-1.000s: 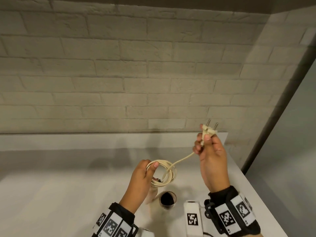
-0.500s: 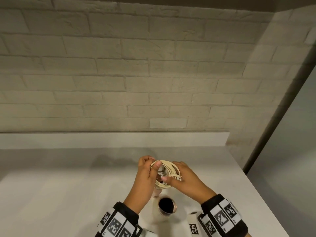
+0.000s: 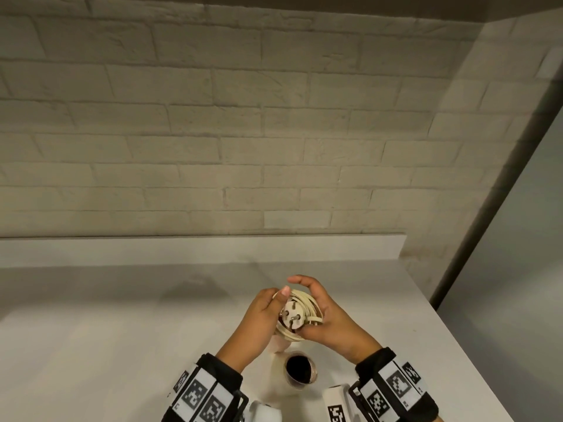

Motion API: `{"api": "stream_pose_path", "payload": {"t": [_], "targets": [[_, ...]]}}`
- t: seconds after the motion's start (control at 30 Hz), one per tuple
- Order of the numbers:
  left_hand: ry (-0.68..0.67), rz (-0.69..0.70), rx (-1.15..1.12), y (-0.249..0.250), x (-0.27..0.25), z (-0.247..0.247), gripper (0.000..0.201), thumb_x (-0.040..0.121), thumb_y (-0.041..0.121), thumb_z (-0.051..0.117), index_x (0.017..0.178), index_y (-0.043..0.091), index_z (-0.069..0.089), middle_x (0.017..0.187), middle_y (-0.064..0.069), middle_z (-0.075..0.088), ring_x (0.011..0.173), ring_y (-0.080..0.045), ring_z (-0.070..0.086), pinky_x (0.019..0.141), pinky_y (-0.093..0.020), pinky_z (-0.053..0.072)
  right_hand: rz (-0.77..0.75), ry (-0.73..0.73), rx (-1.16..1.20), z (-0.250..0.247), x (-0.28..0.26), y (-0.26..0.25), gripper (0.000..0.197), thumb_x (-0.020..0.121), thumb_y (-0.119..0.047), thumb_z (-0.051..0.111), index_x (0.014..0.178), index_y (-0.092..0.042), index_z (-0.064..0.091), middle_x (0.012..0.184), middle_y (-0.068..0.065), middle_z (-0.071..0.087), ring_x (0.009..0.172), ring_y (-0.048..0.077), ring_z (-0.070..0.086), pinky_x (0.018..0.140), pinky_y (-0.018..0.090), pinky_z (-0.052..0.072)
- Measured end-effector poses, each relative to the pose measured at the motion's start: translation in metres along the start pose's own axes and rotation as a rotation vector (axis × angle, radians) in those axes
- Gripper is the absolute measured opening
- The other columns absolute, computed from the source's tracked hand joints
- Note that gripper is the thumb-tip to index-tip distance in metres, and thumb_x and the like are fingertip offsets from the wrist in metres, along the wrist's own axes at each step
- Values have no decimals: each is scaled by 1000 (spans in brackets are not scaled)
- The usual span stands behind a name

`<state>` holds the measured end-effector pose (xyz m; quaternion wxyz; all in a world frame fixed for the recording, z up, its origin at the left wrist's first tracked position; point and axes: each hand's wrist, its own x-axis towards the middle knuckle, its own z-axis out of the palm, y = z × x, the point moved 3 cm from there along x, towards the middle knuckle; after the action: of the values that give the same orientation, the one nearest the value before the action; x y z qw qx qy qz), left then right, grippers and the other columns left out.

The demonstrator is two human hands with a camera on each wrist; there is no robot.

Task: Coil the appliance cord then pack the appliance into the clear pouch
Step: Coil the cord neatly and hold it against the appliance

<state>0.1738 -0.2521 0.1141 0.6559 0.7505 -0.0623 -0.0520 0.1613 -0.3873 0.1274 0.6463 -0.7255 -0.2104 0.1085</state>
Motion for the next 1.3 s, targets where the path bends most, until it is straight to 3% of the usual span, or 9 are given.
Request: {"api": "stream_pose_path", "payload": {"t": [0.37, 0.47, 0.57, 0.67, 0.83, 1.07, 1.13, 1.2, 1.3], "targets": [[11, -73, -139, -1, -3, -3, 32, 95, 37, 36, 100, 17, 60, 105, -14, 68, 98, -27, 65, 87, -41, 52, -201, 366, -145, 11, 1, -1, 46, 70, 0, 63, 94, -38, 69, 107, -10, 64, 104, 3, 58, 85, 15, 46], [35, -60, -103, -4, -3, -3, 35, 95, 40, 34, 96, 15, 59, 82, -9, 63, 71, -15, 64, 75, -30, 53, -287, 449, -141, 10, 0, -12, 34, 70, -6, 70, 90, -33, 65, 115, -6, 56, 108, -4, 52, 87, 9, 42], [91, -67, -61, -7, -3, -9, 39, 94, 39, 33, 92, 9, 57, 67, -6, 56, 53, -9, 59, 59, -18, 49, -329, 503, 198, -4, -2, -32, 30, 74, -23, 73, 96, -12, 56, 90, -3, 70, 91, 7, 63, 81, 18, 48], [121, -23, -27, -4, -4, -14, 36, 95, 37, 32, 89, 11, 56, 68, -8, 57, 65, -21, 63, 66, -27, 51, -345, 592, 321, -32, -3, -38, 38, 69, -31, 73, 91, -10, 51, 72, -5, 69, 77, 8, 61, 76, 17, 47], [142, -6, -23, -1, -2, -19, 31, 95, 36, 34, 91, 16, 56, 83, -12, 58, 75, -26, 59, 78, -42, 52, -247, 730, 400, -54, -20, 4, 71, 45, -48, 87, 99, -13, 56, 86, 13, 73, 69, 11, 61, 66, 19, 50], [175, -49, -71, -1, 4, -15, 29, 95, 37, 36, 89, 18, 57, 90, -11, 56, 80, -27, 56, 84, -47, 51, -135, 600, -44, -44, -40, 30, 31, 76, -16, 73, 93, -39, 60, 104, -3, 62, 71, 16, 64, 70, 24, 51], [175, -60, -106, 1, 6, -13, 27, 96, 35, 35, 88, 20, 56, 93, -8, 57, 83, -26, 56, 85, -46, 50, -110, 369, -456, -26, -40, 28, 61, 91, -12, 53, 119, -63, 38, 120, -23, 52, 93, 8, 57, 87, 21, 45], [167, -57, -138, 1, 9, -8, 27, 96, 35, 35, 89, 19, 56, 94, -5, 57, 85, -24, 58, 84, -42, 49, -62, 140, -834, 1, -38, 27, 73, 94, -22, 44, 135, -61, -2, 137, -23, 35, 109, 9, 43, 102, 23, 32], [155, -57, -156, 1, 10, 0, 28, 96, 37, 34, 92, 18, 55, 95, -3, 58, 82, -21, 61, 82, -39, 48, 43, 70, -801, 32, -36, 36, 105, 76, -52, 60, 133, -50, -27, 137, -22, 18, 118, 7, 34, 108, 29, 26]]}}
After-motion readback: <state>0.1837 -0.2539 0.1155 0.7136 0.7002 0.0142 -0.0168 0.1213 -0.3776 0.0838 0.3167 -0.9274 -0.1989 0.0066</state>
